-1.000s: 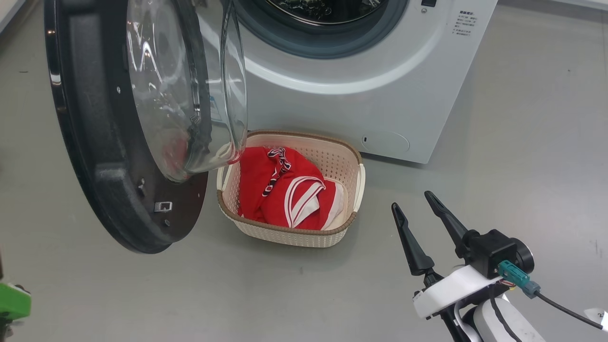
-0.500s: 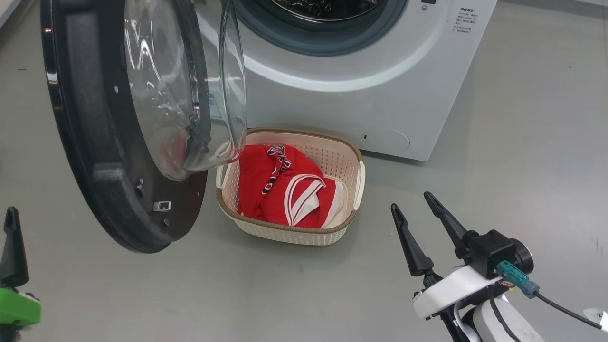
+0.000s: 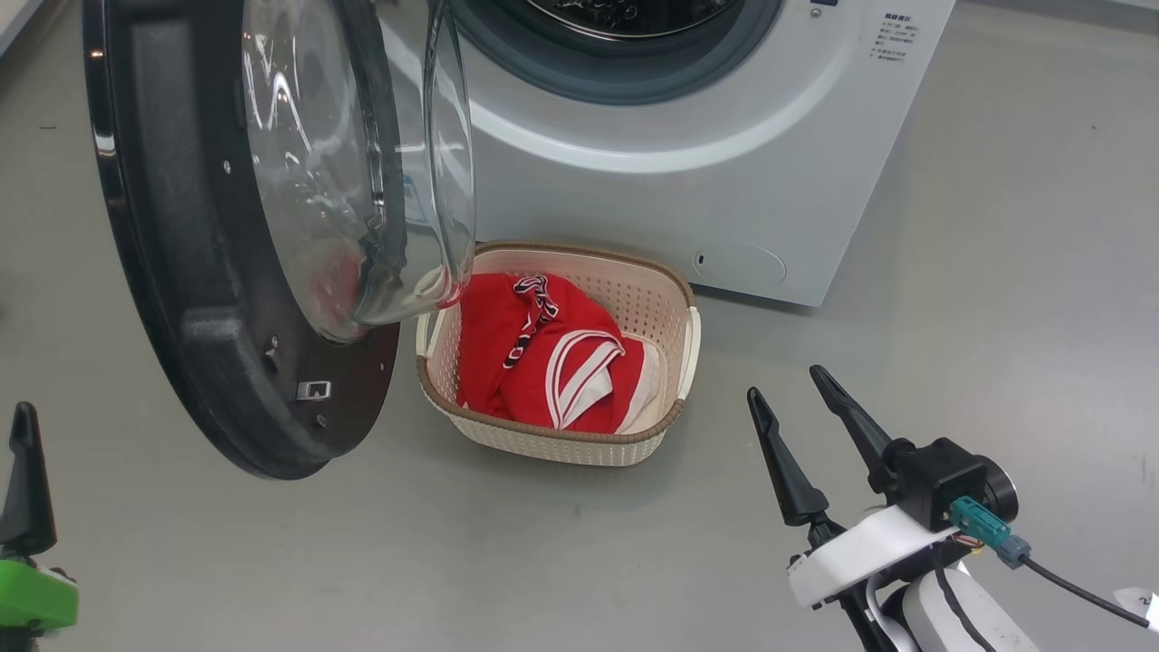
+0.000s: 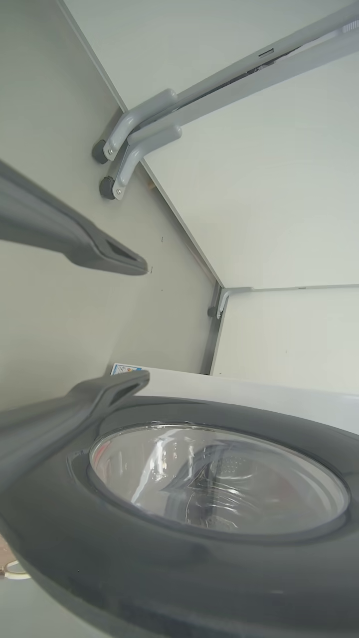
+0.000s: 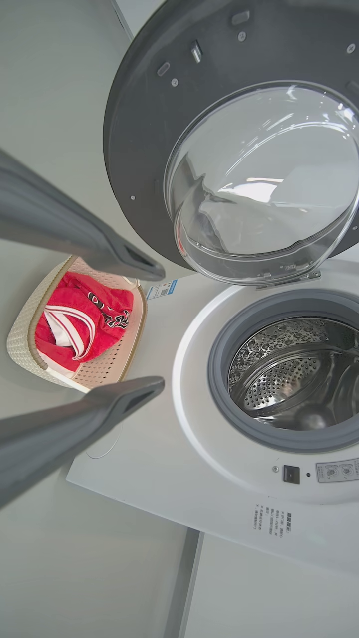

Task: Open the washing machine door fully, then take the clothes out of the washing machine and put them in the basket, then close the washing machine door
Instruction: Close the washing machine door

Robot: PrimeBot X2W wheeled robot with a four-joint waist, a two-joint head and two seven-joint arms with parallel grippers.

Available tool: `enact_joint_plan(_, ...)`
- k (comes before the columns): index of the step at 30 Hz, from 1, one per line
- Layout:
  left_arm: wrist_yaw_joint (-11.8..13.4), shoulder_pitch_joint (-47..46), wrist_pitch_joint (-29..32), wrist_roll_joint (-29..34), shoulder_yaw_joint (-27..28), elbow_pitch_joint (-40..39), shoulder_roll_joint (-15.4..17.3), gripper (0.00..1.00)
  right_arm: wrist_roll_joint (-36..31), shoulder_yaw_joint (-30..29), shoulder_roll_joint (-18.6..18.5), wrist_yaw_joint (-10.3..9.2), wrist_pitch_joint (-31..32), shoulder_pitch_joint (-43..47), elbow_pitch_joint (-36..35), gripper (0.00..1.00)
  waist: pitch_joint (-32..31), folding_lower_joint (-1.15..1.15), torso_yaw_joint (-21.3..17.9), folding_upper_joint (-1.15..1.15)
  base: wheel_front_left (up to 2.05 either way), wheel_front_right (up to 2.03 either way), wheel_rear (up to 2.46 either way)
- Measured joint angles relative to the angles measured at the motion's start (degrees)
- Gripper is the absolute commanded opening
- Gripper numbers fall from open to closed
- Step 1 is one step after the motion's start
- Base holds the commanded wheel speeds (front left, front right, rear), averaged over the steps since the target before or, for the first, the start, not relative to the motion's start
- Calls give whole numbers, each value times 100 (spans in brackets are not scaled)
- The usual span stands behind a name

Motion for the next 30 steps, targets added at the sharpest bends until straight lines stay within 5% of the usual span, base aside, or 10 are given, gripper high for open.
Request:
enact_joint_plan(7,0,-2,-113,-19,-115,132,82,100,0,-1,3,0,-16,0,0,100,20,0,11,0,0,0,0)
enact_joint_plan(8,0,-2,-115,-32,-144,141,90,55,0,-1,3,0,-16,0,1,100,22,0,10,0,0,0,0)
enact_joint_plan(9,0,-2,-116,-47,-175,152,98,55,0,-2,3,0,-16,0,2,100,24,0,9,0,0,0,0)
enact_joint_plan(10,0,-3,-135,-49,-210,163,110,21,0,-4,3,0,-16,0,4,100,27,0,8,0,0,0,0)
enact_joint_plan(11,0,-3,-159,-49,-235,177,120,0,0,-7,3,0,-16,0,5,100,29,0,7,0,0,0,0)
enact_joint_plan(23,0,-110,-214,-122,-334,248,412,0,0,-9,9,0,-23,-1,16,100,64,0,-1,0,0,0,0)
enact_joint_plan(30,0,-519,276,-1923,-156,267,-160,0,0,-12,11,0,-24,-2,31,100,78,0,10,0,0,0,0)
